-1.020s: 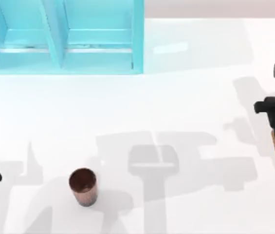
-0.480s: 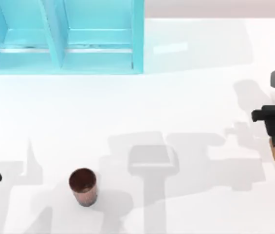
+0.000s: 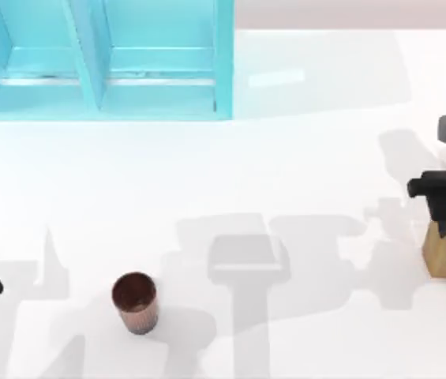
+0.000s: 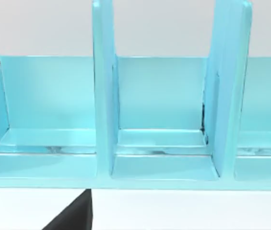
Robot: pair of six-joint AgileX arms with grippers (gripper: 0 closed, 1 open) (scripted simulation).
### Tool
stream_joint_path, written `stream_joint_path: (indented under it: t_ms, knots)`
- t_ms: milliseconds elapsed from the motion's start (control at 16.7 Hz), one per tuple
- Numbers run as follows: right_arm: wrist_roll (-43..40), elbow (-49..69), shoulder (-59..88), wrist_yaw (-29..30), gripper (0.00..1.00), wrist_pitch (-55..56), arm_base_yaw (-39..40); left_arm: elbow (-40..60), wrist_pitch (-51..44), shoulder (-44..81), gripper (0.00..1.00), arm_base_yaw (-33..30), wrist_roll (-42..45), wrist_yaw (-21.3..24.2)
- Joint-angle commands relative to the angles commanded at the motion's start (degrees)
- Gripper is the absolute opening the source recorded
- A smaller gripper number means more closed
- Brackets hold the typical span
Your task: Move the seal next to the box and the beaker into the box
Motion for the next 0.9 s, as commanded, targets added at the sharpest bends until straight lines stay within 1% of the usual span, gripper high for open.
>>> stream_joint_path:
  t_ms: [120,180,720,900]
  knots:
    - [0.0,0.0,0.0,0.0,0.98,0.0,0.0,0.0,0.0,0.0,1.00,0.0,0.0,0.0]
    - [0.0,0.0,0.0,0.0,1.00,0.0,0.0,0.0,0.0,0.0,1.00,0.0,0.0,0.0]
    - [0.0,0.2,0.0,0.0,1.00,-0.2,0.0,0.0,0.0,0.0,1.00,0.0,0.0,0.0]
    - [-0.3,4.1,-0.1,0.0,1.00,-4.2,0.2,0.0,0.0,0.0,1.00,0.0,0.0,0.0]
